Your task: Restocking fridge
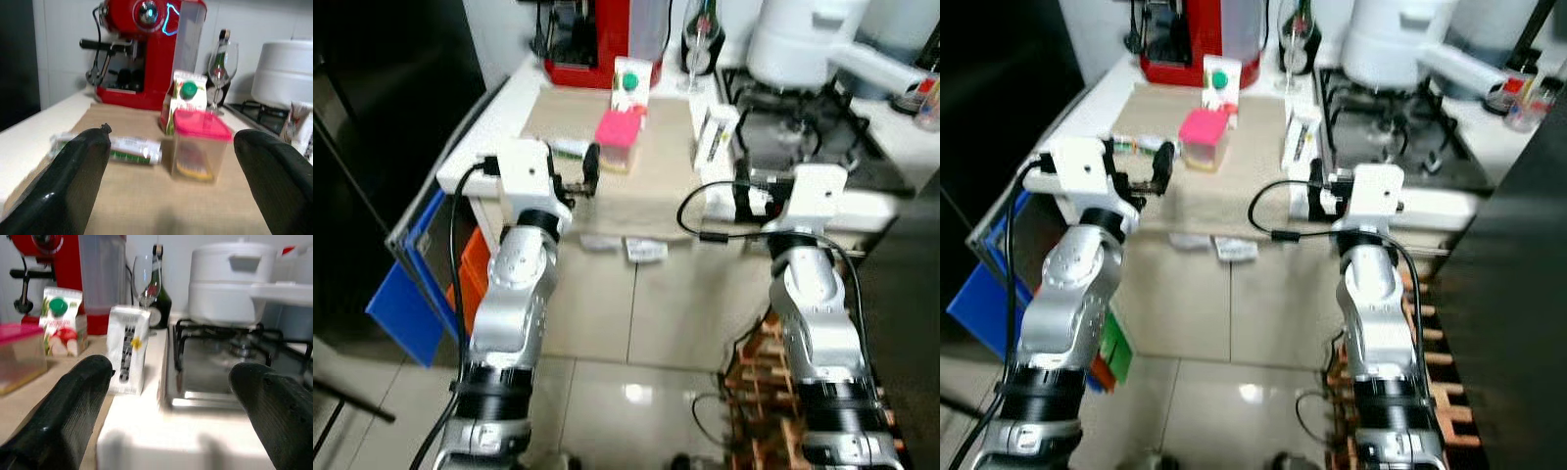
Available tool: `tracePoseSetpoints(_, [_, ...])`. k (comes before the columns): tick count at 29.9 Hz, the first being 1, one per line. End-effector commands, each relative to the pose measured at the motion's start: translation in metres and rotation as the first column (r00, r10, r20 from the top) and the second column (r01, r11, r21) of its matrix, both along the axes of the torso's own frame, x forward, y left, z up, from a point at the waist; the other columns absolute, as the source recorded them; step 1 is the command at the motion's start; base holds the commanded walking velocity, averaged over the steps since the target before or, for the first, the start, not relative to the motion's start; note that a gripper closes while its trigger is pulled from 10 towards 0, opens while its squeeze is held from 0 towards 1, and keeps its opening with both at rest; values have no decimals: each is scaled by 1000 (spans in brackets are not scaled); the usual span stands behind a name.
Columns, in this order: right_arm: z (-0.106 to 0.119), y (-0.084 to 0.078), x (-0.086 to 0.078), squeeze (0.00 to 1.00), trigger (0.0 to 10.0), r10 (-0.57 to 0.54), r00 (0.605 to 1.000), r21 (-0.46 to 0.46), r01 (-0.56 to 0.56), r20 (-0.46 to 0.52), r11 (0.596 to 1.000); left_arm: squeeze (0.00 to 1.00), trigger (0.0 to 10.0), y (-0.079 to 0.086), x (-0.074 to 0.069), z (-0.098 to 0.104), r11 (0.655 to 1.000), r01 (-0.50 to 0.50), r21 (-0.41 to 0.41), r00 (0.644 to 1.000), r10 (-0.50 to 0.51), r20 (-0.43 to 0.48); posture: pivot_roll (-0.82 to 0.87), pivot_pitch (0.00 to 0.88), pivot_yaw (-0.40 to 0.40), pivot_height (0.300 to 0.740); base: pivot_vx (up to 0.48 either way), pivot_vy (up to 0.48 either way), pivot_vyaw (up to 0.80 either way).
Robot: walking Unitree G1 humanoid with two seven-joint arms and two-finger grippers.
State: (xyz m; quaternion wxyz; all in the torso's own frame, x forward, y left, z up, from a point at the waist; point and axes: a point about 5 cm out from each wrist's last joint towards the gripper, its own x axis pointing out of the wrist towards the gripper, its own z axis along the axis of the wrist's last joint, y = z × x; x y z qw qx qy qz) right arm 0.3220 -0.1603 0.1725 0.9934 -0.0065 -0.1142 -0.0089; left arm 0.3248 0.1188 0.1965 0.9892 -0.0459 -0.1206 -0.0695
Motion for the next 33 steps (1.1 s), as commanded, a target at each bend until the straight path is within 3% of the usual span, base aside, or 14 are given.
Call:
tracePoseSetpoints(1, [2, 1, 1, 0, 10000, 2, 1000, 5, -2, 4, 1000, 0, 10000, 0, 1, 0, 1000, 1, -2, 1000, -1, -2, -81, 0, 19, 740, -341, 0, 0])
tracePoseSetpoints(8, [-1, 0, 3, 0, 10000, 1, 1000, -2, -1, -2, 1000, 0, 10000, -1, 3, 1, 1000, 6, 8, 1000, -6, 4, -81, 0, 17, 740, -343, 0, 0])
tracePoseSetpoints(13, [-1, 0, 4, 0, 10000, -3, 1000, -22, 3, 0, 1000, 0, 10000, -2, 4, 1, 1000, 17, 7, 1000, -17, 7, -82, 0, 17, 740, 0, 0, 0])
tracePoseSetpoints(20, [-2, -9, -1, 0, 10000, -60, 998, -59, 62, 34, 996, 0, 10000, -2, 3, -1, 999, 29, 16, 1000, -29, 6, -85, 0, 16, 740, 0, 137, -767])
tracePoseSetpoints(26, [-17, -16, -7, 0, 10000, -92, 996, -38, 92, -15, 995, 0, 10000, 3, 4, -7, 999, 44, 13, 999, -43, -18, -88, 0, 17, 740, 0, 0, -764])
tracePoseSetpoints(33, [-20, -17, -9, 0, 10000, -94, 996, -43, 93, -13, 995, 0, 10000, 2, 3, -8, 998, 59, 10, 998, -58, -18, -86, 0, 17, 740, 0, 480, -763])
